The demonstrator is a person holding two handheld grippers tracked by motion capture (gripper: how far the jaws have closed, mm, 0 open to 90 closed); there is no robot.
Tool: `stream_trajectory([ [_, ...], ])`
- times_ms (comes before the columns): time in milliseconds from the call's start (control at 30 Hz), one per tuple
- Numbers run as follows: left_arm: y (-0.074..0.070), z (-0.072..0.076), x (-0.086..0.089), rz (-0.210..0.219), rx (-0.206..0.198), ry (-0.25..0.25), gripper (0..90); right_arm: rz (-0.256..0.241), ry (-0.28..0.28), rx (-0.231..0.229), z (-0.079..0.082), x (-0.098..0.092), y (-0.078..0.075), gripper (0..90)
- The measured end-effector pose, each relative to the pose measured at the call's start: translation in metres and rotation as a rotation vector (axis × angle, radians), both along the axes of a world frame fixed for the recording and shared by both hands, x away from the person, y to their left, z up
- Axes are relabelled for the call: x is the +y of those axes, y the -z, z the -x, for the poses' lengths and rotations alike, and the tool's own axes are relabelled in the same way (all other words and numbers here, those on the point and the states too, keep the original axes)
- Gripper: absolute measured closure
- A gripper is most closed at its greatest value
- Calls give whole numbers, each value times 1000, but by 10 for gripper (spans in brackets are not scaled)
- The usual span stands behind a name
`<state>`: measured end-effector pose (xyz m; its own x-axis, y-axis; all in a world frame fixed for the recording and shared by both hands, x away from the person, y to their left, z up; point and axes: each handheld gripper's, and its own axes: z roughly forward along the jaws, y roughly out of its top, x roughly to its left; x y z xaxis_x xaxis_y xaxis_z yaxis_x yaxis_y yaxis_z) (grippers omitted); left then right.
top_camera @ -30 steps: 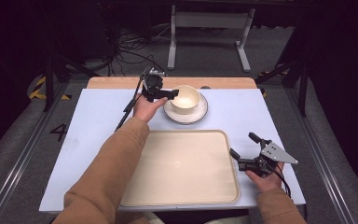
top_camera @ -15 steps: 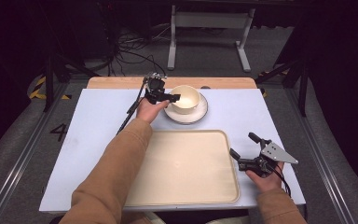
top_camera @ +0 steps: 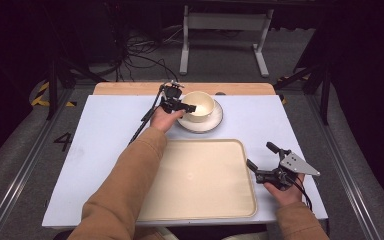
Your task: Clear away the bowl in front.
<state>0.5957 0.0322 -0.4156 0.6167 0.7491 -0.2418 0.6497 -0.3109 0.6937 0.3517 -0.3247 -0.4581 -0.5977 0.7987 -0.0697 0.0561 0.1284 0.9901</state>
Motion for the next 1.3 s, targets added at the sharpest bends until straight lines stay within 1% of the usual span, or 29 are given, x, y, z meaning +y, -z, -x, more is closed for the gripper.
stream_trajectory([
  [67, 2, -1, -1, -12, 25, 11, 274, -1, 0, 1, 0, 0, 0, 23],
  [100, 2, -1, -1, -12, 25, 11, 298, -1, -1, 1, 0, 0, 0, 23],
  [133, 3, -1, -1, -13, 51, 5, 323, -1, 0, 1, 0, 0, 0, 23],
  [167, 3, -2, -1, -16, 64, -3, 332, -1, 0, 1, 0, 0, 0, 23],
  [200, 3, -2, -1, -16, 64, -3, 352, -1, 0, 1, 0, 0, 0, 23],
  [233, 3, -2, -2, -16, 68, -11, 352, -1, 0, 1, 0, 0, 0, 24],
  [333, 4, -2, -3, -20, 73, -18, 415, -1, 0, 1, 0, 0, 0, 28],
  [400, 3, -2, -4, -36, 82, -27, 452, 0, -1, 1, 0, 0, 0, 28],
  [467, 1, -3, -1, -37, 100, -41, 507, -1, -1, 1, 0, 0, 0, 28],
  [500, 0, -3, -1, -30, 107, -57, 532, -1, -1, 2, 0, 0, 0, 28],
  [567, -1, -2, -1, -47, 94, -60, 586, -2, 2, 3, 0, 0, 0, 33],
  [600, -1, -1, -2, -47, 96, -78, 612, -2, 2, 2, 0, 0, 0, 34],
  [633, -1, -1, -3, -50, 96, -82, 642, -3, 1, 2, 0, 0, 0, 35],
  [667, -2, -1, -3, -52, 98, -84, 669, -2, 2, 2, 0, 0, 0, 36],
  [733, -2, -1, -3, -66, 90, -78, 716, -1, 1, 2, 0, 0, 0, 37],
  [767, -2, -1, -3, -68, 90, -80, 729, -2, 2, 2, 0, 0, 0, 37],
  [800, -2, -1, -4, -63, 95, -96, 741, -2, 2, 2, 0, 0, 0, 37],
  [900, -2, 0, -4, -77, 93, -103, 766, -2, 2, 3, 0, 0, 0, 37],
  [967, -3, 0, -4, -86, 92, -107, 808, -5, 3, 2, 0, -1, 0, 37],
  [1000, -3, 0, -4, -82, 96, -103, 824, -5, 3, 2, 0, -1, 0, 37],
  [1033, -3, 0, -4, -80, 96, -99, 830, -6, 3, 2, 0, -1, 0, 38],
  [1100, -3, 1, -5, -79, 100, -114, 832, -6, 3, 2, 0, -1, 0, 38],
  [1133, -4, 0, -4, -83, 98, -105, 833, -7, 3, 2, 0, -1, 0, 38],
  [1233, -5, 1, -3, -79, 101, -111, 833, -7, 4, 2, 0, -1, 0, 38],
  [1267, -5, 1, -3, -80, 106, -111, 834, -7, 5, 2, 0, -1, 0, 38],
  [1300, -6, 1, -3, -71, 113, -121, 834, -7, 4, 2, 0, -1, 0, 38],
])
